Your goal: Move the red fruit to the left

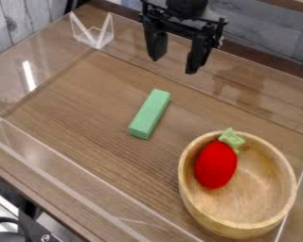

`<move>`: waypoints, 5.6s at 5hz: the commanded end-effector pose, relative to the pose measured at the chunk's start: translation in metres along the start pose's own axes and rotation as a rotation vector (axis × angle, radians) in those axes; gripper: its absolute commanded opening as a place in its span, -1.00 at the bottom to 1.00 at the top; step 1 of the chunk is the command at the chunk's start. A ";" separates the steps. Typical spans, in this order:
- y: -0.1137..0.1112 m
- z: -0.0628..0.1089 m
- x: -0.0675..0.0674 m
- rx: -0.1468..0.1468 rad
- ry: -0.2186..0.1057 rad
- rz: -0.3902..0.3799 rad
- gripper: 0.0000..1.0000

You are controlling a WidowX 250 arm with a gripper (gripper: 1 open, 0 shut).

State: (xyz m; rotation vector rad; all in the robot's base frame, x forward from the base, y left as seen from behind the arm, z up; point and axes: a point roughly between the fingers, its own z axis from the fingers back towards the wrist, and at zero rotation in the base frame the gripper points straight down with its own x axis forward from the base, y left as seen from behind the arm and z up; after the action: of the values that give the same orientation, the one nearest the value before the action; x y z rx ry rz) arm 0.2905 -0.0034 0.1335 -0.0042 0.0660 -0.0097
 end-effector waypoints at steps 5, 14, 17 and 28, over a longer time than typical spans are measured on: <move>-0.066 -0.055 -0.057 -0.064 -0.017 -0.220 1.00; -0.061 -0.075 -0.037 -0.118 -0.073 -0.264 1.00; -0.059 -0.076 -0.034 -0.109 -0.069 -0.259 1.00; -0.005 0.018 -0.030 -0.094 -0.218 -0.078 -1.00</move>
State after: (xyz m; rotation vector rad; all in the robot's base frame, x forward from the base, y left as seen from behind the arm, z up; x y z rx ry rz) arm 0.2564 -0.0093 0.1332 -0.1104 -0.0769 -0.0813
